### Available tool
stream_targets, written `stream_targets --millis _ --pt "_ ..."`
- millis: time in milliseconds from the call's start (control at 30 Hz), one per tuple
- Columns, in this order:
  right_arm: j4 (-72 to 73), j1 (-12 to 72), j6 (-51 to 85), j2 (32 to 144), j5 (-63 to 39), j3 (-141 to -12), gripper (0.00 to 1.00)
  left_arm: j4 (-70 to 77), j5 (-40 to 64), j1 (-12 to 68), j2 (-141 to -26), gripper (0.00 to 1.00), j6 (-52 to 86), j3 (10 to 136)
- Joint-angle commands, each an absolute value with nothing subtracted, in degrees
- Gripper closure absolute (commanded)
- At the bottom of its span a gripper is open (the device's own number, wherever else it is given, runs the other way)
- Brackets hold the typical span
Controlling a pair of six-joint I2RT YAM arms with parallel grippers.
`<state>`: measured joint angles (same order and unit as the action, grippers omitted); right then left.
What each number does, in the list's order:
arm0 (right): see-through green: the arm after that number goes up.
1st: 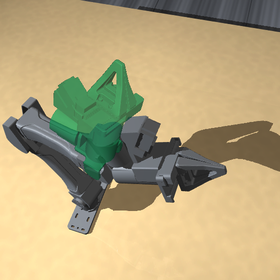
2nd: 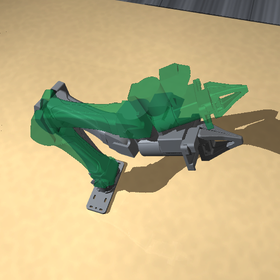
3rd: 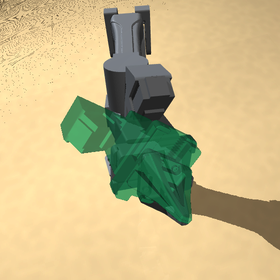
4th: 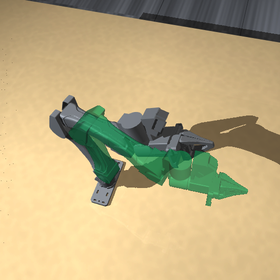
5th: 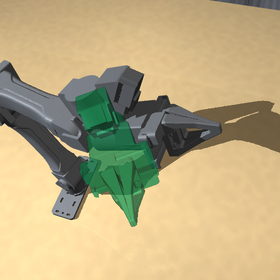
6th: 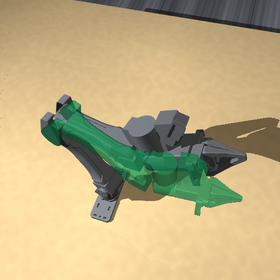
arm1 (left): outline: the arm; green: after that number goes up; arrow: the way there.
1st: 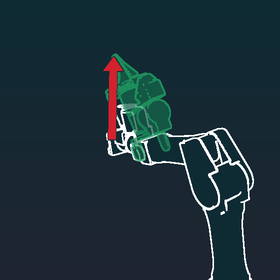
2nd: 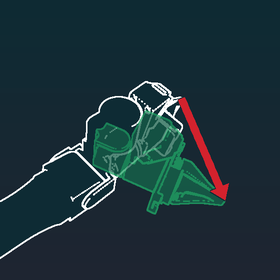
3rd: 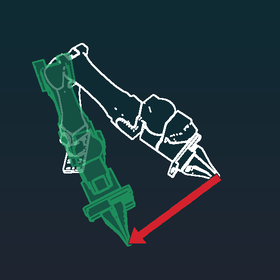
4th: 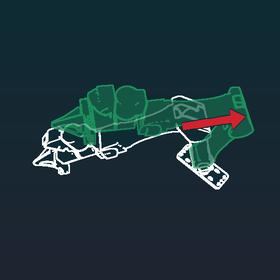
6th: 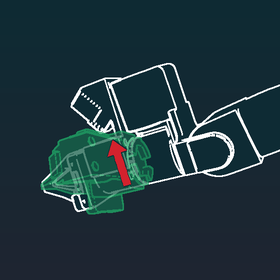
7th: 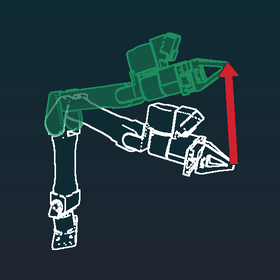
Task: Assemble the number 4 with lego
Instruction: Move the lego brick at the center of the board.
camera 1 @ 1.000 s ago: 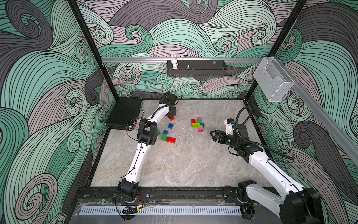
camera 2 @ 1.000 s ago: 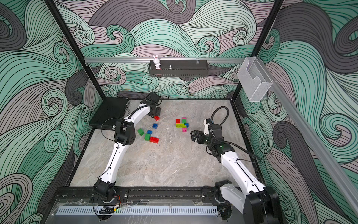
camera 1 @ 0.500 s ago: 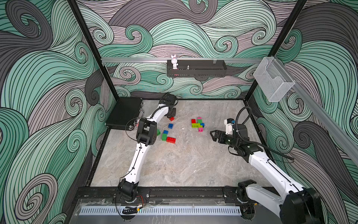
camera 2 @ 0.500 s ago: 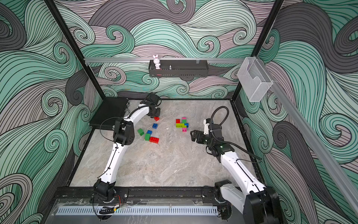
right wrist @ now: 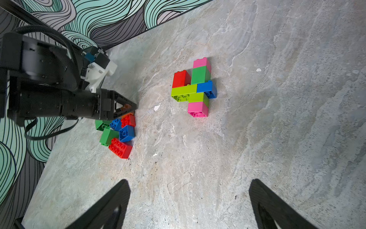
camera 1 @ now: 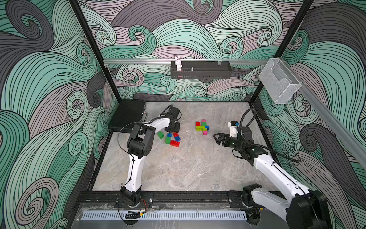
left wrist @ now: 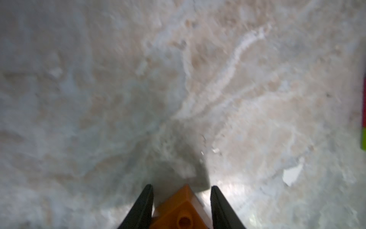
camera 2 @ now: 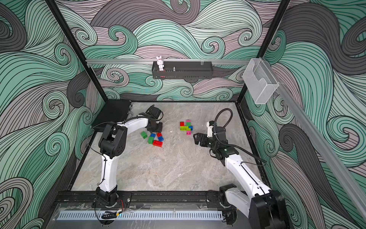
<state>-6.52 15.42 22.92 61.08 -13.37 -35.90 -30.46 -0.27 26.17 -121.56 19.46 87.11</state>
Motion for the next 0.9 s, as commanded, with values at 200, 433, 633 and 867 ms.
stream_targets --millis 200,433,633,867 --pt "-5.5 17.8 19.9 65.1 -16.3 -36.7 0.05 -29.7 6.5 37.5 -114.8 0.82 26.4 71.7" --pt "-7.1 22.6 17.4 70.7 -15.6 -37.9 0.05 -31.7 6.6 42.5 -111.5 0.74 22.6 71.3" --pt "-8.5 25.9 15.4 74.7 -15.2 -39.2 0.07 -27.0 6.7 43.0 -104.3 0.51 18.7 67.1" --pt "-11.6 32.3 14.4 80.3 -15.9 -42.4 0.11 -24.9 -2.3 42.0 -90.4 0.23 22.3 62.2"
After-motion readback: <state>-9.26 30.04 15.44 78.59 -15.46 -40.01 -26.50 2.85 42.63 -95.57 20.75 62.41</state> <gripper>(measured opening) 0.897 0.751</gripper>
